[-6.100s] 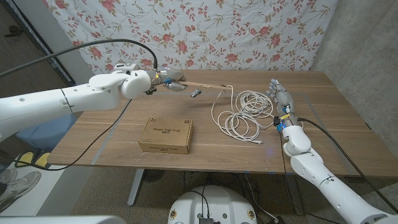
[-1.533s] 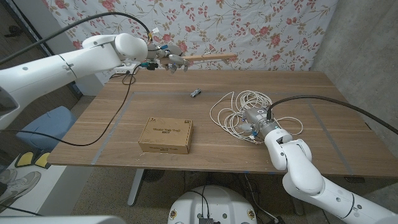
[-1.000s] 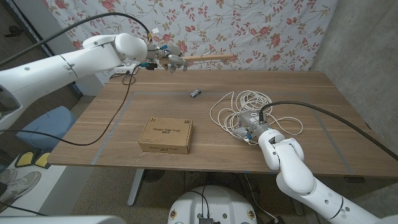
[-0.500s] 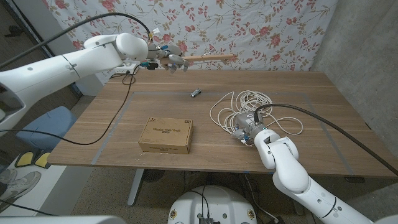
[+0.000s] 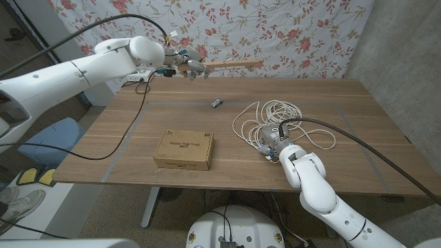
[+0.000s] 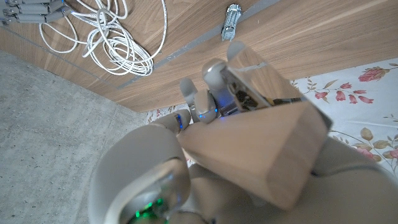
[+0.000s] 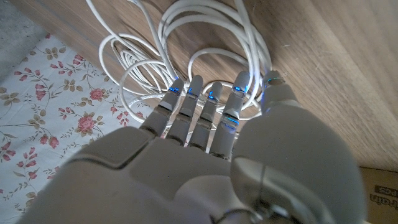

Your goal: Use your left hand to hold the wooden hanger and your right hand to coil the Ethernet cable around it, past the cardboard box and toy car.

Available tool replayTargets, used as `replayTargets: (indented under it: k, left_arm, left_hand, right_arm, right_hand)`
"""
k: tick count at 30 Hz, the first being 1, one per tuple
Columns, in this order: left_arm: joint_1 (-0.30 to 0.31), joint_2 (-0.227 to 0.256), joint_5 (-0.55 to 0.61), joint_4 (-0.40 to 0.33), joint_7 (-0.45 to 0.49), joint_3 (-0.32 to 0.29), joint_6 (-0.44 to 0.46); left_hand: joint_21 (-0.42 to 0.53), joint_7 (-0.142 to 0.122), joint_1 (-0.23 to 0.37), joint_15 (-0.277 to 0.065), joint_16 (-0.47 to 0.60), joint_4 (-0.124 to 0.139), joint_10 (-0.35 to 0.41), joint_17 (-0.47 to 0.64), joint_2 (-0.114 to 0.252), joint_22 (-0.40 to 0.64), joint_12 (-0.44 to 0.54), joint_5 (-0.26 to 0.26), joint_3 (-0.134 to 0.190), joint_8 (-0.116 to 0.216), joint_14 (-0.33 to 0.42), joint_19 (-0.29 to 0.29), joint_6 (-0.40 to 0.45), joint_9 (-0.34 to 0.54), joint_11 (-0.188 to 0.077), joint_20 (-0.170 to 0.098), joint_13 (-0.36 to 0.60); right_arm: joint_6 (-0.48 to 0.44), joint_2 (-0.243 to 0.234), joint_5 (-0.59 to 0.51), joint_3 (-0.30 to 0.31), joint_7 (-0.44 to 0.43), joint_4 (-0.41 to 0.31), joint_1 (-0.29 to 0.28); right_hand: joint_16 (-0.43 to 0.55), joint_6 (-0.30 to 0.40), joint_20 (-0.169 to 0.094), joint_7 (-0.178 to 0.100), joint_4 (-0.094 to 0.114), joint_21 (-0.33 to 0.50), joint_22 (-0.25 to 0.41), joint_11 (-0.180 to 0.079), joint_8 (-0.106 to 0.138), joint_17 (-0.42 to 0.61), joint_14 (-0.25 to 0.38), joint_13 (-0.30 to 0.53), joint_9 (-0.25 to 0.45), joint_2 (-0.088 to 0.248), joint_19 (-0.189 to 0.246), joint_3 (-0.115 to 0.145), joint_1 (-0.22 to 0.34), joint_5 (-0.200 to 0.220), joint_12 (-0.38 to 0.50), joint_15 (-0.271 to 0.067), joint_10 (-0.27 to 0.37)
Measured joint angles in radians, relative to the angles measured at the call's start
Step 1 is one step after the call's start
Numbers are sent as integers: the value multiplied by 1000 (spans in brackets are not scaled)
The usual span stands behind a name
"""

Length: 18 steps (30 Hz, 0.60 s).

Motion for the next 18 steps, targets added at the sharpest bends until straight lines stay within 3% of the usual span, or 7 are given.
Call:
replayTargets:
  k: [5,10,18]
  left_arm:
    - [4,0,0,0,-1,-4,1]
    - [7,2,0,-4,-3,-7,8]
    - [10,7,1,-10,-6,-10,14]
  left_hand:
    - [6,0,-9,1,-4,3,-1,-5,-1,-7,0,-1,3,3,-1,0,-4,-5,-1,0,1]
    - [13,-1,-9,1,-4,1,-4,-6,-1,-13,0,-7,7,7,-1,-9,-6,-5,1,2,1]
    - [24,-3,-19,1,-4,3,-5,-6,-3,-23,0,-7,11,7,-1,-13,-8,-9,2,-2,1]
  right_arm:
    - [3,8,-7,0,-18,18,1]
    - [3,16,-11,-1,-33,34,3]
    - [-15,28,4,1,-80,44,-8]
  right_hand:
    - [0,64,-19,4,-8,3,1,-26,8,17,14,16,0,19,9,9,84,6,28,0,20]
    - [15,112,-32,35,-10,18,1,-52,19,43,39,35,1,38,21,27,170,9,61,-4,44]
    - [15,125,-39,50,0,27,1,-56,26,52,59,52,1,43,36,39,181,9,82,0,56]
